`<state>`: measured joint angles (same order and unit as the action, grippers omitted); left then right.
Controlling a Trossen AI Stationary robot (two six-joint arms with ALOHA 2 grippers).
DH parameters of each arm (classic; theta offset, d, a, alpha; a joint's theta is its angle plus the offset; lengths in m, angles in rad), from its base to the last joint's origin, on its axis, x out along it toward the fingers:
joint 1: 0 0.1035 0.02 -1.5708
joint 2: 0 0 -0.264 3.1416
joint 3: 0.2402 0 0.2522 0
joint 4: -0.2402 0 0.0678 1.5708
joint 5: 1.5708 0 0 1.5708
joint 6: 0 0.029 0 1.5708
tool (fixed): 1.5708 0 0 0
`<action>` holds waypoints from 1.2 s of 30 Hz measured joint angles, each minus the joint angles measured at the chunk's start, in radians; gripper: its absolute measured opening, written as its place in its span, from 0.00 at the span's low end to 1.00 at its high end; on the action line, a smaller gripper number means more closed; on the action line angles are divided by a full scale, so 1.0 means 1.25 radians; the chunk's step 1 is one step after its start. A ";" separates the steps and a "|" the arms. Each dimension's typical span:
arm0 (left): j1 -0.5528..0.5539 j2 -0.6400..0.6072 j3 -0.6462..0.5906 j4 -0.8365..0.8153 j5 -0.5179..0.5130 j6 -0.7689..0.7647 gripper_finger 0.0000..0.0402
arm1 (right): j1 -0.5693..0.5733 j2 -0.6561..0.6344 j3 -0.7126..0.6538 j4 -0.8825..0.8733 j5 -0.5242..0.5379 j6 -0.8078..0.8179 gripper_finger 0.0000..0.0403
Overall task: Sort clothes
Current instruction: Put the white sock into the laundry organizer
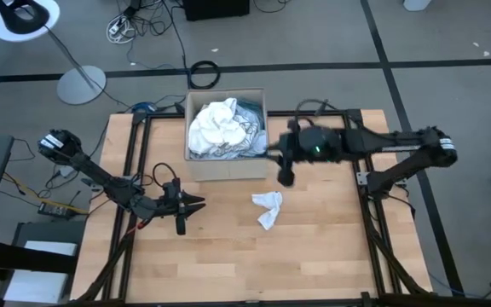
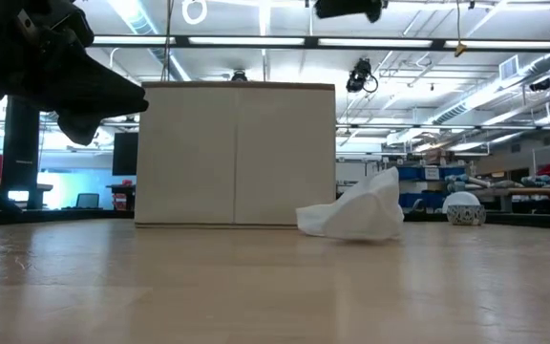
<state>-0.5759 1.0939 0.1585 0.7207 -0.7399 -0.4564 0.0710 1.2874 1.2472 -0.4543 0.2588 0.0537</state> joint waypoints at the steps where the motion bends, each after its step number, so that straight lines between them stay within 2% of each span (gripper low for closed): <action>1: 0.000 0.000 0.000 0.000 0.000 -0.001 0.25 | 0.025 -0.010 -0.018 -0.008 0.000 0.019 0.16; 4: 0.000 0.000 0.000 0.000 0.000 -0.001 0.25 | 0.093 -0.028 -0.073 -0.033 0.000 0.079 0.15; 8: 0.000 0.000 0.000 0.006 0.000 -0.005 0.25 | 0.157 -0.032 -0.159 -0.056 0.028 0.191 0.18; 14: 0.000 0.000 0.000 0.005 0.000 -0.017 0.25 | 0.197 -0.023 -0.292 -0.040 0.048 0.335 0.28; 16: 0.000 0.000 0.000 0.004 0.000 -0.017 0.25 | 0.200 -0.014 -0.328 -0.005 0.048 0.345 0.32; 23: 0.000 0.000 0.000 0.005 0.000 -0.017 0.25 | 0.207 0.047 -0.427 0.107 0.055 0.243 0.44; 30: 0.000 0.000 0.000 0.002 0.000 -0.017 0.25 | 0.203 0.160 -0.438 0.222 0.070 0.153 0.55; 36: 0.000 0.000 0.000 -0.001 -0.002 -0.017 0.25 | 0.181 0.243 -0.437 0.420 0.106 0.049 0.62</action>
<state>-0.5759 1.0939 0.1585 0.7197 -0.7430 -0.4770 0.2979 1.5917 0.7013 0.0710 0.3908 0.1147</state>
